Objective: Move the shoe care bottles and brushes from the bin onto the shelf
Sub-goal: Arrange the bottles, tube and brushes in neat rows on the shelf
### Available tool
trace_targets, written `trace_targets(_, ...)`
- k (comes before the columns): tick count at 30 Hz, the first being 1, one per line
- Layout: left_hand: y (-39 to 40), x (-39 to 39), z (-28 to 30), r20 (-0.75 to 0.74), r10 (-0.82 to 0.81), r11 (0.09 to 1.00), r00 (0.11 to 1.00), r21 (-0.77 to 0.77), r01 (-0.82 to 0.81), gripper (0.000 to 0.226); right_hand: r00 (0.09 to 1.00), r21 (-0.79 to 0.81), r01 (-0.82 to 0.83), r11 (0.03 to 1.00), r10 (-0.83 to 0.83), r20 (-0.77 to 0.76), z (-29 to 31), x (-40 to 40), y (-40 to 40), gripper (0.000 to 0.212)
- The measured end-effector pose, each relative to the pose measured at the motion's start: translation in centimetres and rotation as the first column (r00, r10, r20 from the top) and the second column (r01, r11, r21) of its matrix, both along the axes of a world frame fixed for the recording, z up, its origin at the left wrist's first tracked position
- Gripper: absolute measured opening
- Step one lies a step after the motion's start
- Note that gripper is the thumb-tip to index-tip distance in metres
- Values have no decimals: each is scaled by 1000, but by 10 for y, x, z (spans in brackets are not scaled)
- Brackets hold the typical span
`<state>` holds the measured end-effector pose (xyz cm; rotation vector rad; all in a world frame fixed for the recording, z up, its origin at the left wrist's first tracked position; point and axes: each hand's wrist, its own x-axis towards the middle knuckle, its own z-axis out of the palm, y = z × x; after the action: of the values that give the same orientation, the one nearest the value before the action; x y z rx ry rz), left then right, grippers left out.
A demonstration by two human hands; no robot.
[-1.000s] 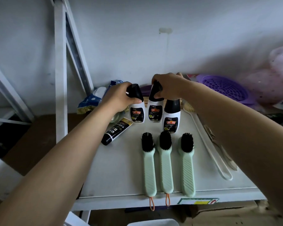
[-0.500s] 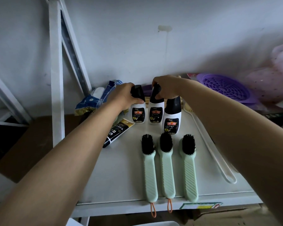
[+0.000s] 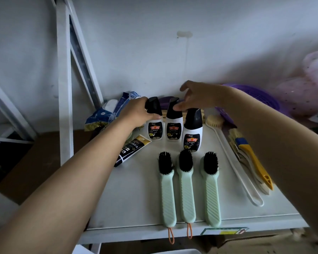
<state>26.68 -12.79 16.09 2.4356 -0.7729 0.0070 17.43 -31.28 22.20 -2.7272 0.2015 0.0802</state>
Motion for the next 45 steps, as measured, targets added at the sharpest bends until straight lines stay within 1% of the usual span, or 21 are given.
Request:
trace_targets(2,2,0,-1,2,-6,1000,1000,-13,6,53,999,8,-3,1000,3,-35,-2,-17,-6,88)
trace_targets(3,3,0,-1,8,-6,1000,1000,-14,6,52,999,12,-7,1000,7,-42,-6,-26,-8,86)
trace_targets(5,2,-1,-2,15,-2,1000,1000,-23,2,48,1000,68,-15,998,17,-20,-17,-38,-11,72)
trace_targets(8,2,-3,-3,-1,13,998,1000,-55,-13,44,999,215,-32,976,29,20,-41,-41,-15,45)
trace_targets(10,3,-5,-3,-22,13,997,1000,-70,-15,44,998,264,-29,964,15,55,-56,-36,-20,33)
trace_targets(11,4,-6,-3,-24,11,997,1000,-70,-13,45,996,271,-26,962,4,84,-62,-32,-25,31)
trace_targets(15,5,-9,-4,-6,8,998,1000,-54,-8,43,985,280,-11,960,-37,167,-65,-22,-38,31)
trace_targets(17,4,-10,-4,-3,11,999,1000,-44,-11,44,977,293,25,956,-86,196,-59,-20,-42,35)
trace_targets(19,3,-12,-3,10,14,1000,1000,-27,-13,46,973,262,48,964,-104,206,-57,-16,-43,36)
trace_targets(22,0,-17,-1,33,18,1000,999,-11,-18,47,978,194,52,980,-89,187,-58,-9,-37,31)
trace_targets(27,0,-21,-3,52,20,1000,998,-16,-19,49,986,295,-5,955,-44,161,-65,-3,-35,23)
trace_targets(31,1,-21,-3,66,21,1000,998,-7,-21,52,990,341,-28,940,-22,142,-64,-4,-38,16)
trace_targets(35,4,-17,-7,27,24,1000,999,6,-24,55,990,380,-56,923,0,144,-63,-6,-35,17)
trace_targets(37,7,-15,-8,3,28,999,1000,15,-29,59,988,386,-42,921,-18,152,-64,-7,-36,13)
trace_targets(38,10,-14,-8,-15,32,999,999,20,-32,64,989,382,-29,924,-30,148,-64,-9,-38,19)
trace_targets(40,21,-13,-7,-59,54,998,997,43,-51,74,987,372,32,928,-88,136,-65,-13,-44,40)
trace_targets(41,28,-12,-8,-70,70,996,995,66,-65,75,976,351,79,933,-144,163,-65,-17,-46,49)
trace_targets(42,36,-12,-10,-70,86,992,994,100,-79,73,951,319,135,938,-212,224,-63,-24,-46,55)
trace_targets(43,44,-13,-13,-62,100,985,993,146,-90,70,911,295,185,937,-277,307,-61,-31,-44,56)
trace_targets(45,57,-20,-20,-36,107,954,994,286,-92,62,815,243,237,941,-329,478,-56,-46,-33,50)
